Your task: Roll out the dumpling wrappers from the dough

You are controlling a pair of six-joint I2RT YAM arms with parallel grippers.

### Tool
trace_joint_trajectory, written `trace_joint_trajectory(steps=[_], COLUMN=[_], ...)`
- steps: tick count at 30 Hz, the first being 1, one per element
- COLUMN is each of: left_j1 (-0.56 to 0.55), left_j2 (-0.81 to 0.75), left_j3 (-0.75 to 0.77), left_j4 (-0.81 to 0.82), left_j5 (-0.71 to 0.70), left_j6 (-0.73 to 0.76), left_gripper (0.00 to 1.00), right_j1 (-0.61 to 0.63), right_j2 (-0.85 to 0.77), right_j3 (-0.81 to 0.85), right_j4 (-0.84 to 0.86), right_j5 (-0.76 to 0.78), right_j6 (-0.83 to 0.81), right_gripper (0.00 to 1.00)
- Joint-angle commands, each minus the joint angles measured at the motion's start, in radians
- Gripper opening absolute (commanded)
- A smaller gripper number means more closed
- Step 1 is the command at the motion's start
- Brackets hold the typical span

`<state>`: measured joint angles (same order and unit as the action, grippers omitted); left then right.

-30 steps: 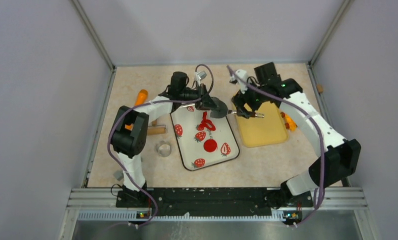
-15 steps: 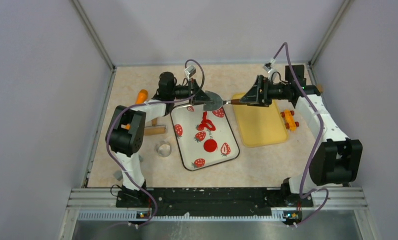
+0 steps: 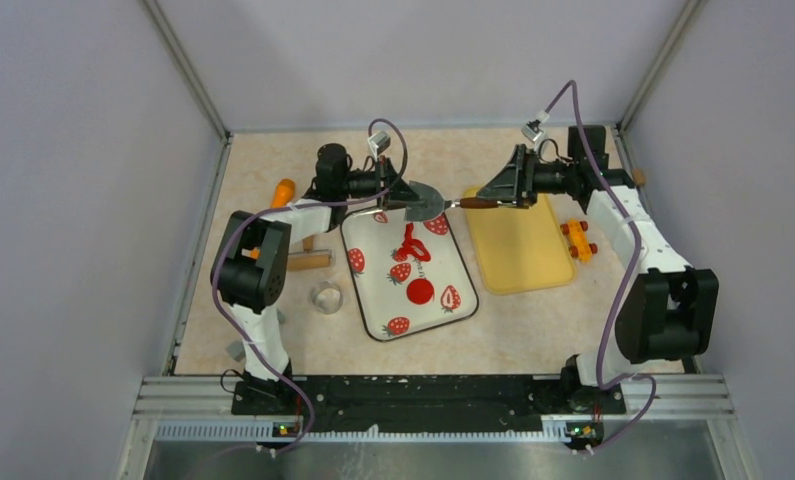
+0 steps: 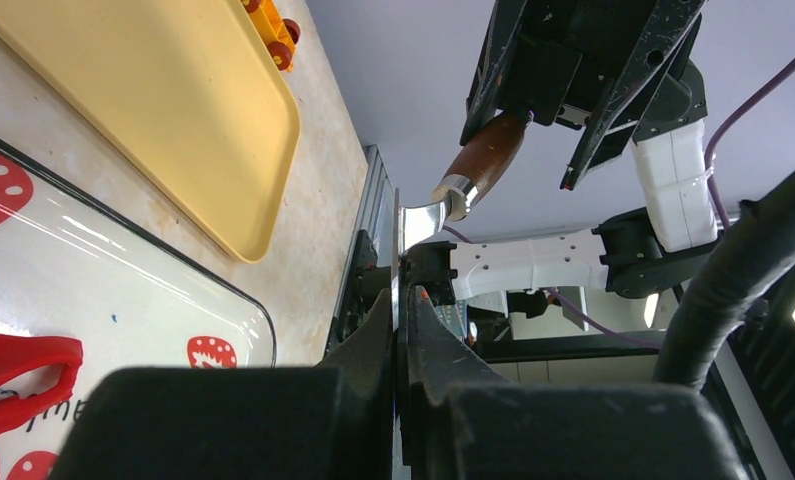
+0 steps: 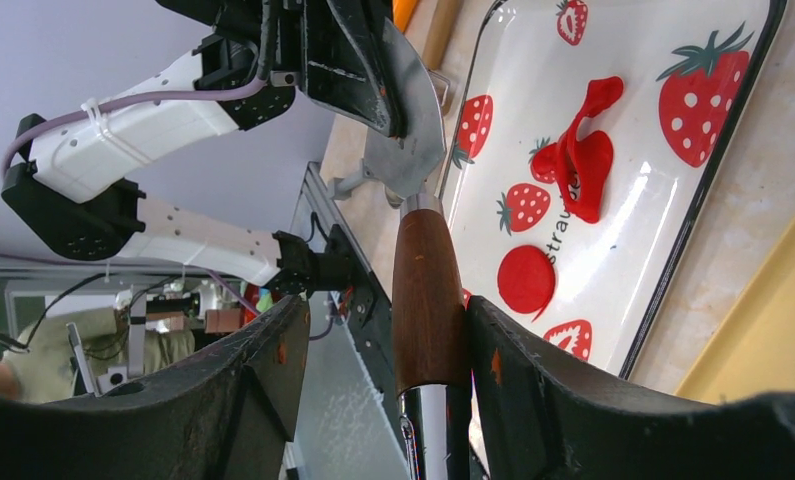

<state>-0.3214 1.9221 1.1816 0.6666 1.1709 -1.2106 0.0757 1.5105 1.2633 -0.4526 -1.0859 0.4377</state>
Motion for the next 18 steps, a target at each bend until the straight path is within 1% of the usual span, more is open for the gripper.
trace_joint_trajectory(steps=[1,13,15,18], left_j1=[0.001,0.003,0.003,0.002], left_j2=[-0.008,0.008,0.010,0.008], left_j3=[0.029,0.036,0.037,0.035], left_j4=[0.039,0.056,0.056,0.045], left_j5=[0.001,-0.011,-0.010,-0.012], left_j6=[-0.013,-0.042,-0.041,-0.034], left_gripper=[0.00,0.00,0.00,0.00], right_j1=[0.000,0.053,0.052,0.052], right_j2=[-0.006,-0.008,-0.006,-0.003], right_j3=[0.021,0.029,0.033,0.040], right_j4=[0.021,-0.009,-0.008,-0.005], right_j5=[-0.015,0.062,0.065,0.073], right_j6=[-0.019,-0.055,-0.055,-0.057], right_gripper=[0.58,0.63,0.62,0.56])
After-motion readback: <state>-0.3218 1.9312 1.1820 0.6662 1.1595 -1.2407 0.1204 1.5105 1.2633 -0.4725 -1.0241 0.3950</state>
